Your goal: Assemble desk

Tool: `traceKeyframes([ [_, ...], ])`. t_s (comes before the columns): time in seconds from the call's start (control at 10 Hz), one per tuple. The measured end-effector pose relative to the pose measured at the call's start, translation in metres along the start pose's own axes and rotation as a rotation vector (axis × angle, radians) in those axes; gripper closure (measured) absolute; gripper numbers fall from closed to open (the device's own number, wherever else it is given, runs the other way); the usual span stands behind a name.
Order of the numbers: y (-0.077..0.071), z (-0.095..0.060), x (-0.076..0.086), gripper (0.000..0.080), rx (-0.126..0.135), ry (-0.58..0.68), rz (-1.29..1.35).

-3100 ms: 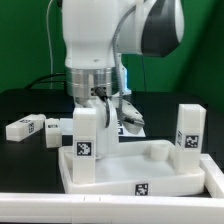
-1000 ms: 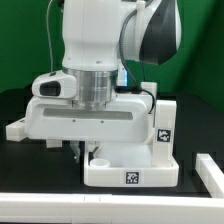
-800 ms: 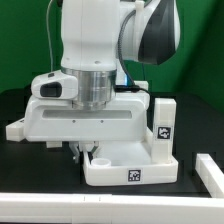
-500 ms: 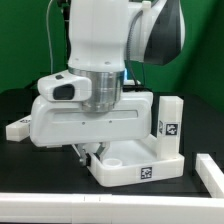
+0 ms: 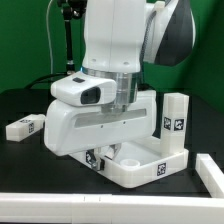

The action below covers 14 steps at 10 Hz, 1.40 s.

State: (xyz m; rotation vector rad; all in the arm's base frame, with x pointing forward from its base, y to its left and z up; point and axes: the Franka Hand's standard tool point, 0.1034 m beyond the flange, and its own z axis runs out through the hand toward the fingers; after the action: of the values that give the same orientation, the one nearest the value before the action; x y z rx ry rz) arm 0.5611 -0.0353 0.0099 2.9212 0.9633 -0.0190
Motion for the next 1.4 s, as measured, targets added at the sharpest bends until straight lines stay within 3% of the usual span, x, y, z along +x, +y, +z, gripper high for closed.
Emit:
traceKeyframes([
  [0.2,0.002,0.000,-0.001,0.0732,-0.008,-0.009,-0.128],
  [0.8,-0.004,-0.011,0.043,0.0734,-0.046,-0.031,-0.589],
  [1.2,-0.003,-0.010,0.043,0.0736,-0.048,-0.038,-0.671],
  [1.4,-0.010,-0.013,0.070,0.0737,-0.055,-0.026,-0.711],
])
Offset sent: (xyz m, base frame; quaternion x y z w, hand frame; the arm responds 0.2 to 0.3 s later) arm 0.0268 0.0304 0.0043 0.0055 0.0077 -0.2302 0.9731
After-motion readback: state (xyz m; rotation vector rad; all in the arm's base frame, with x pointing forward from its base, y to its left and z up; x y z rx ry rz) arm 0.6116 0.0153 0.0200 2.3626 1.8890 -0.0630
